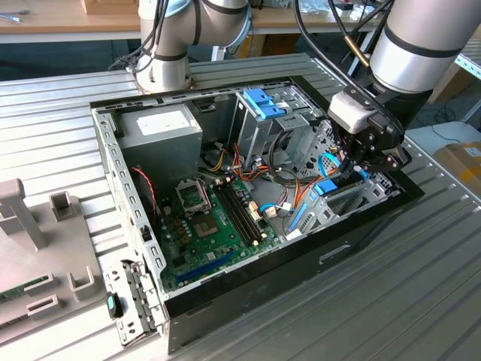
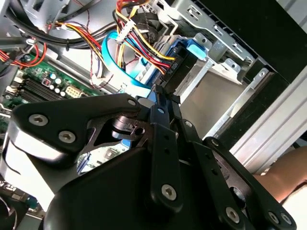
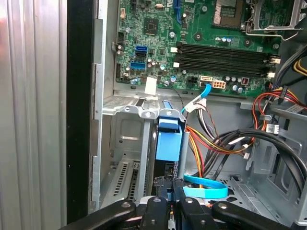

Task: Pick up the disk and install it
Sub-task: 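Insert the second disk wire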

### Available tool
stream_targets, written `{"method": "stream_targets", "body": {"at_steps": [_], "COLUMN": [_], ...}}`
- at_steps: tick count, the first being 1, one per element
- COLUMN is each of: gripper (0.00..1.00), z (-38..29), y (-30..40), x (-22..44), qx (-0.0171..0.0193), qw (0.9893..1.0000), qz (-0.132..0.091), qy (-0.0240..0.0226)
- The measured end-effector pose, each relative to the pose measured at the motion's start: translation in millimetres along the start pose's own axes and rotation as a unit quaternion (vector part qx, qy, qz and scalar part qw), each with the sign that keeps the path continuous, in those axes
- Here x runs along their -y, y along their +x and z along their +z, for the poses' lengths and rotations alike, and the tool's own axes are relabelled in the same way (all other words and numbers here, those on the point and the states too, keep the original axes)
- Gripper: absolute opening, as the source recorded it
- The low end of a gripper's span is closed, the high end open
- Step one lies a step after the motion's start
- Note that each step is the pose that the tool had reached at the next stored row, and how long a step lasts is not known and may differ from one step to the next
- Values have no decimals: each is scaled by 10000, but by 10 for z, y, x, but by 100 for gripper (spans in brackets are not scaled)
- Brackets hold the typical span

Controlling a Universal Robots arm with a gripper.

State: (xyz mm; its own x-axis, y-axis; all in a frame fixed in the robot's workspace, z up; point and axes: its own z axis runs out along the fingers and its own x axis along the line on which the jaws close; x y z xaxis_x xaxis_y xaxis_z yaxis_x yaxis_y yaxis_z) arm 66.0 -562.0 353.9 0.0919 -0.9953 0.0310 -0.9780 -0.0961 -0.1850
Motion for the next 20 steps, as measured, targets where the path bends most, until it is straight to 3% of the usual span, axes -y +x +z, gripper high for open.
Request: {"method": "stream_targets", "body": {"at_steps": [2,5,8,20], "gripper": [16,16,16,16], "z": [11,13,18,50], "y": [-11,-66,-72,-74], "x": [-1,4,24,48], "qx": [-45,-72,-124,-150], "qw": [10000,10000,9999,9999], "qz": [16,25,36,79], "qy": [-5,-7,-13,-16]}}
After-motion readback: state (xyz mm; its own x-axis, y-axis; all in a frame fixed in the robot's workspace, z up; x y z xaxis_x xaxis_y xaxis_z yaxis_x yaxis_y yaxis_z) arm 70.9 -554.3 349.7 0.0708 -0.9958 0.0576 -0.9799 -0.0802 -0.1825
